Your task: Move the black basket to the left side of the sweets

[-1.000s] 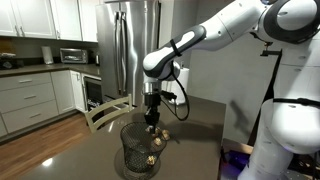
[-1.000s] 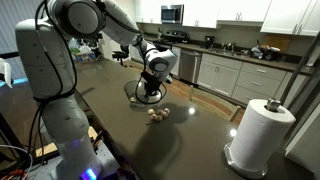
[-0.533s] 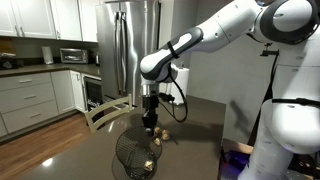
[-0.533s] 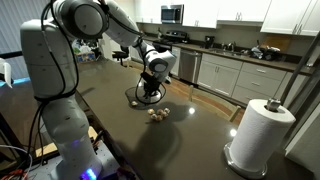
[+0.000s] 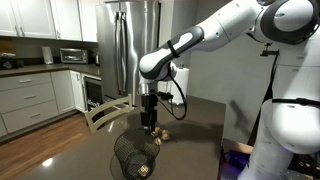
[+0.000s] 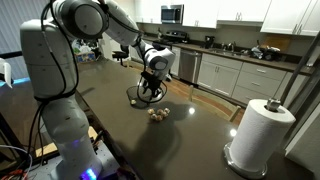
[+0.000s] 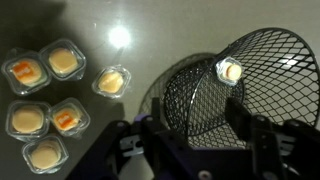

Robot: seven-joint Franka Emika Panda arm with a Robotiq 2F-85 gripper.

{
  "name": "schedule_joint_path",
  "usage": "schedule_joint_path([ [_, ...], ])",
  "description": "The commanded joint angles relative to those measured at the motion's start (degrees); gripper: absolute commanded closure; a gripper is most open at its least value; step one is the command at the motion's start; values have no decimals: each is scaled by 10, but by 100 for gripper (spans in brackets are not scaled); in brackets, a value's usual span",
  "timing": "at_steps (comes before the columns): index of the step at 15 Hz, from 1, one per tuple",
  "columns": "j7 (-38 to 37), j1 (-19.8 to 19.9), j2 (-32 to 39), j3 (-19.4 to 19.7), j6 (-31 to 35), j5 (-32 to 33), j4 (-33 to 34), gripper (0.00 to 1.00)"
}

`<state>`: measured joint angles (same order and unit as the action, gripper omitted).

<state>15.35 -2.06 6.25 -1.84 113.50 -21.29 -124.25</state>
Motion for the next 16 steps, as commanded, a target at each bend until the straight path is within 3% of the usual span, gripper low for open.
schedule_joint_path([
  [1,-22,-2,-12,-7,10,36,1,2],
  [11,-26,-6,-47,-10,36,57,-7,0],
  [16,-64,-9,-79,-12,58,122,-13,0],
])
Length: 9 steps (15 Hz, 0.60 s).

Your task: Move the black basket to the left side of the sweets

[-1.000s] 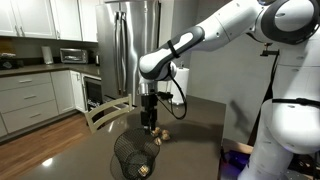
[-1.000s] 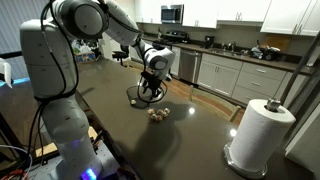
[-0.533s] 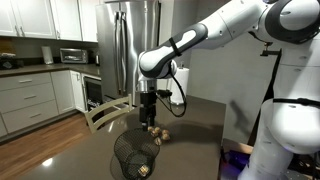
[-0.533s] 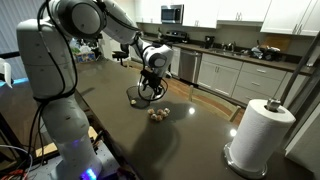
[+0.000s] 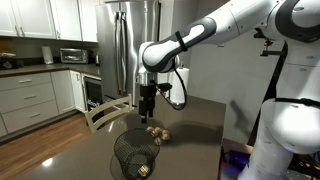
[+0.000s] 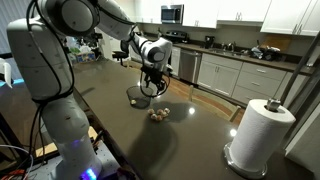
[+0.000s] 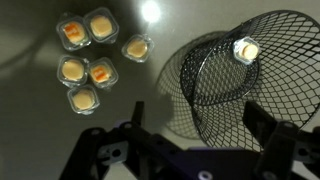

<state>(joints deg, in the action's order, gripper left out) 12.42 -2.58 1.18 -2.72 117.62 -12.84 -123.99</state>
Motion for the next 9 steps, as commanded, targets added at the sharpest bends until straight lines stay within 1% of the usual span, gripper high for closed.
schedule_joint_path([
  [1,-43,-5,-33,-4,19,48,-17,0],
  [4,-66,-4,-46,-6,23,80,-19,0],
  [9,-91,-3,-63,-6,27,106,-25,0],
])
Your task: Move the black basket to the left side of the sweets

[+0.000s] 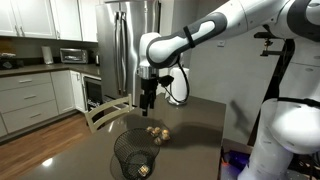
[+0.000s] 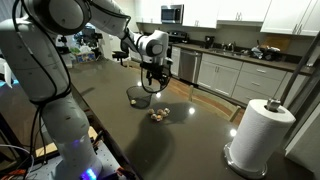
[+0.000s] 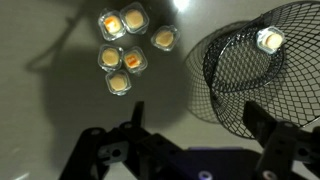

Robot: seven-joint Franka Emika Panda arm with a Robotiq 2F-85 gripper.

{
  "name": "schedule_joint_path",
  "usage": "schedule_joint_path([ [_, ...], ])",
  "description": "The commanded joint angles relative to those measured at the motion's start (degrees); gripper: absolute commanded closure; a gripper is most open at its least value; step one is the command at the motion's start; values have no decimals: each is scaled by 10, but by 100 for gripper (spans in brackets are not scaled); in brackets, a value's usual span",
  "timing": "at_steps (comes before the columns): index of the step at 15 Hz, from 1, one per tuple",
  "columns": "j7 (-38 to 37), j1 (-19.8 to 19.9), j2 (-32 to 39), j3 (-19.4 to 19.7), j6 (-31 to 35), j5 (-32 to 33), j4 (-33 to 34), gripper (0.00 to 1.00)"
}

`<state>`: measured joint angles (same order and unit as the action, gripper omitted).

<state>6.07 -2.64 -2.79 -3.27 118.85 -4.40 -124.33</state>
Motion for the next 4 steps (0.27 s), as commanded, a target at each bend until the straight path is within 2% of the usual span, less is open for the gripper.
schedule_joint_path([
  [1,-5,-2,-3,2,0,4,-1,0],
  [4,-6,-2,-4,2,0,5,-1,0],
])
